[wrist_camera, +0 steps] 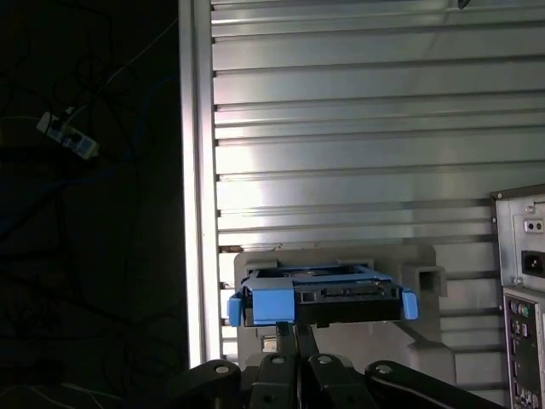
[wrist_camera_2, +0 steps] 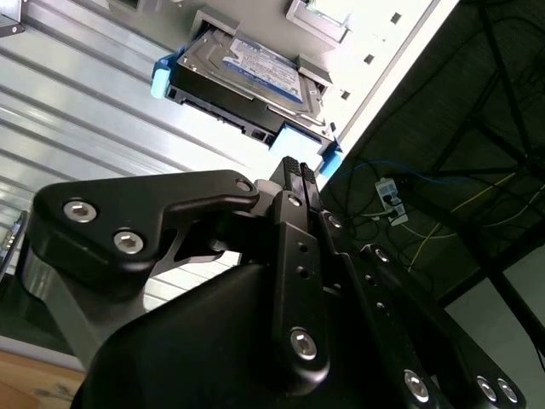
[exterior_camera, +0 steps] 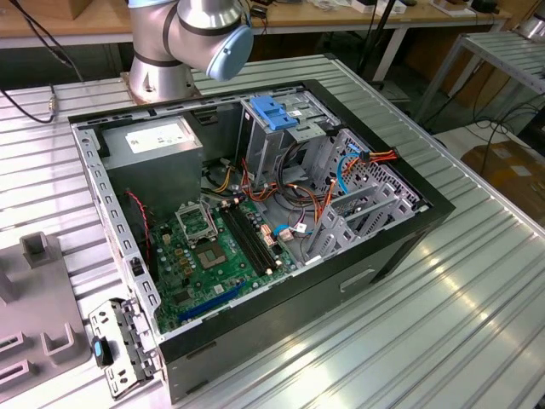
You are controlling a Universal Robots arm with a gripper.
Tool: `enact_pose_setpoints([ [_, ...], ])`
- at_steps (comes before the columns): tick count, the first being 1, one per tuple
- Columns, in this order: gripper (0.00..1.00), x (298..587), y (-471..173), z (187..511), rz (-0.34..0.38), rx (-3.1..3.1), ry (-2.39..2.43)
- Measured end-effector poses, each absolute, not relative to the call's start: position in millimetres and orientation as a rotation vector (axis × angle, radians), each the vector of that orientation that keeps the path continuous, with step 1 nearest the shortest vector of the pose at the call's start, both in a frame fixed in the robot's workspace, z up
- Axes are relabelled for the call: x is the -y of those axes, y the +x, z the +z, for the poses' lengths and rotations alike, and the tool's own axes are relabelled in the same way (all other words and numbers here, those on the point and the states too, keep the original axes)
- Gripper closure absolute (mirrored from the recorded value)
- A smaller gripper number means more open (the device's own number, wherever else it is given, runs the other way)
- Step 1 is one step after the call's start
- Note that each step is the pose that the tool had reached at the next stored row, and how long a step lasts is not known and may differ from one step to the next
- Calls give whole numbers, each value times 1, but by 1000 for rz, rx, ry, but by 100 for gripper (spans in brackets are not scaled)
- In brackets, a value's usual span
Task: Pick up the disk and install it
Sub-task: 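Pick up the disk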
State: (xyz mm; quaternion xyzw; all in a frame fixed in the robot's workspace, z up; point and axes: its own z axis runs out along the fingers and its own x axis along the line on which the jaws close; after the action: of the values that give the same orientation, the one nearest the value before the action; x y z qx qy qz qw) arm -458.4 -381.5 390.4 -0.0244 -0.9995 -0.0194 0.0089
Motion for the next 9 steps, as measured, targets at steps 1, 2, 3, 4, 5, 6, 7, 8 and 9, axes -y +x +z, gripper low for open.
enact_pose_setpoints([
  [1,85,382,-458,390,-61,3122,-76],
  [2,85,382,-458,390,-61,3122,-76],
  [3,85,382,-458,390,-61,3122,-76],
  [4,85,382,-458,390,-61,3122,-76],
  [5,85,382,-458,390,-61,3122,-76],
  [6,85,382,-458,390,-61,3122,-76],
  [7,85,382,-458,390,-61,3122,-76],
  [8,85,382,-458,390,-61,3122,-75],
  [9,85,382,-458,390,-61,3122,-74],
])
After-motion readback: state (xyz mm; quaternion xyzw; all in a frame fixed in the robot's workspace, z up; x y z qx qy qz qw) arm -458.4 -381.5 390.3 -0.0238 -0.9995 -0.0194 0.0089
